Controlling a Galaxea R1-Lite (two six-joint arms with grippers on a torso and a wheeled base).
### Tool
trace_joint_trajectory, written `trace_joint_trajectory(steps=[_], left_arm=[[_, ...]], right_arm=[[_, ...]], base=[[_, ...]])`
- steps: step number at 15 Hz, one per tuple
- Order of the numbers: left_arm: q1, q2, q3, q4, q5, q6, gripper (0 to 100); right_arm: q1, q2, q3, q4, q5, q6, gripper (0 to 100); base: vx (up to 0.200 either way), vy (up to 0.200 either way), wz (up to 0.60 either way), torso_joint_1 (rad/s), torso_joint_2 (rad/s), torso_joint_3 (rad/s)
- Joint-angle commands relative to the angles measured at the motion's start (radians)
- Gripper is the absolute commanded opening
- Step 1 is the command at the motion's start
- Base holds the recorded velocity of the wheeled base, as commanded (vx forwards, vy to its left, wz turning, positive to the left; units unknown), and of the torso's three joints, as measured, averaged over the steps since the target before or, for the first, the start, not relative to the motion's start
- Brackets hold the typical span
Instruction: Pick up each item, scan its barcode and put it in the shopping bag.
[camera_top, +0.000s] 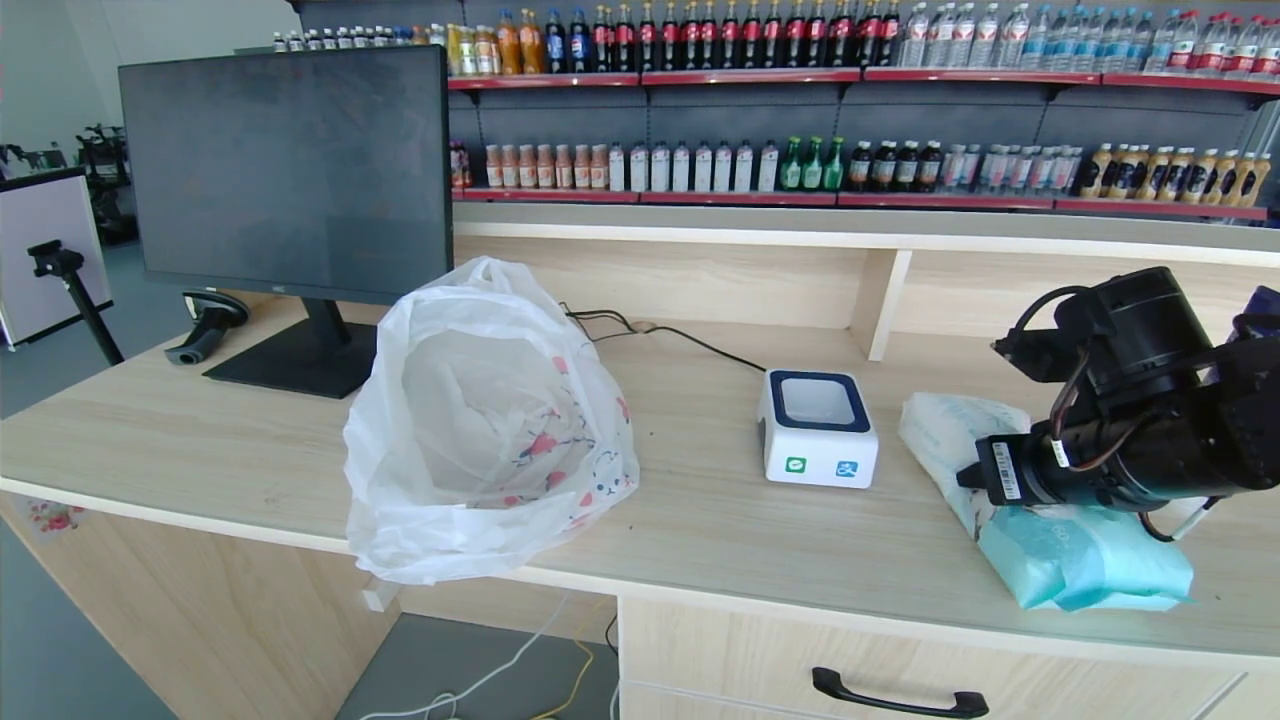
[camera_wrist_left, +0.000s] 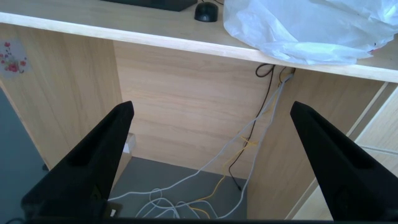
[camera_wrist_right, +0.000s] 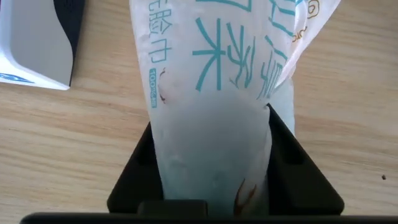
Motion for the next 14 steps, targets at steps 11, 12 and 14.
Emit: trace_joint_trajectory(steps=[11, 12, 14], left_arm=[[0.0, 0.001, 0.0, 0.0, 0.0, 0.0, 100], [0.0, 0.001, 0.0, 0.0, 0.0, 0.0, 100], [0.0, 0.001, 0.0, 0.0, 0.0, 0.0, 100]], right_arm=[[0.018, -0.086, -0.045, -0.004, -0.072, 0.108, 0], [0.013, -0.143, -0.043, -0.001, -0.041, 0.108, 0], [0.012, -0.255, -0.004, 0.001, -0.001, 0.1, 0]], base=[[0.0, 0.0, 0.0, 0.0, 0.0, 0.0], [0.0, 0.0, 0.0, 0.0, 0.0, 0.0], [0.0, 0.0, 0.0, 0.0, 0.0, 0.0]])
